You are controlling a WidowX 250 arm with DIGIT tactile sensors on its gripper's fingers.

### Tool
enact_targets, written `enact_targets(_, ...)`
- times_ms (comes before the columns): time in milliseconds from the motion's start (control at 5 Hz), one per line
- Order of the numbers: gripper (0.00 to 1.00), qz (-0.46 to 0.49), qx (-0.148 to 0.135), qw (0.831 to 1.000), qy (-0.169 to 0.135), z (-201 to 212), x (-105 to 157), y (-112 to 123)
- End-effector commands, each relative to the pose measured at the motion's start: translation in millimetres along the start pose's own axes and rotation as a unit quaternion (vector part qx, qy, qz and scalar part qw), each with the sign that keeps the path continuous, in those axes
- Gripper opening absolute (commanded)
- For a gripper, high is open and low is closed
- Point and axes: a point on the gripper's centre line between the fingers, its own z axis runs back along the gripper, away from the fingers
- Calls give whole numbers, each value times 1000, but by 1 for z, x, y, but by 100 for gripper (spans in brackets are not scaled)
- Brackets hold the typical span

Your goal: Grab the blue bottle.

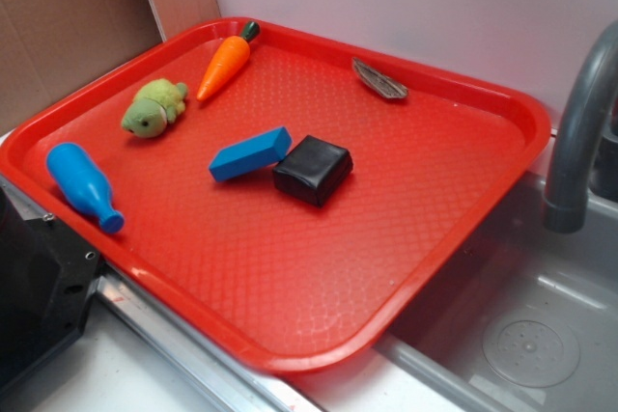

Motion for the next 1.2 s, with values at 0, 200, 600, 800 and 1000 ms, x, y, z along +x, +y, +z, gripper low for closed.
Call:
enact_targets(0,100,0,0,1000,0,0,0,0)
enact_targets(200,100,121,41,991,48,-47,-12,48)
enact_targets(600,100,359,103,927,38,-141,-16,106)
enact_targets(800,100,411,122,903,10,-181,-12,112)
enact_targets(1000,100,425,116,898,21,-200,-16,106)
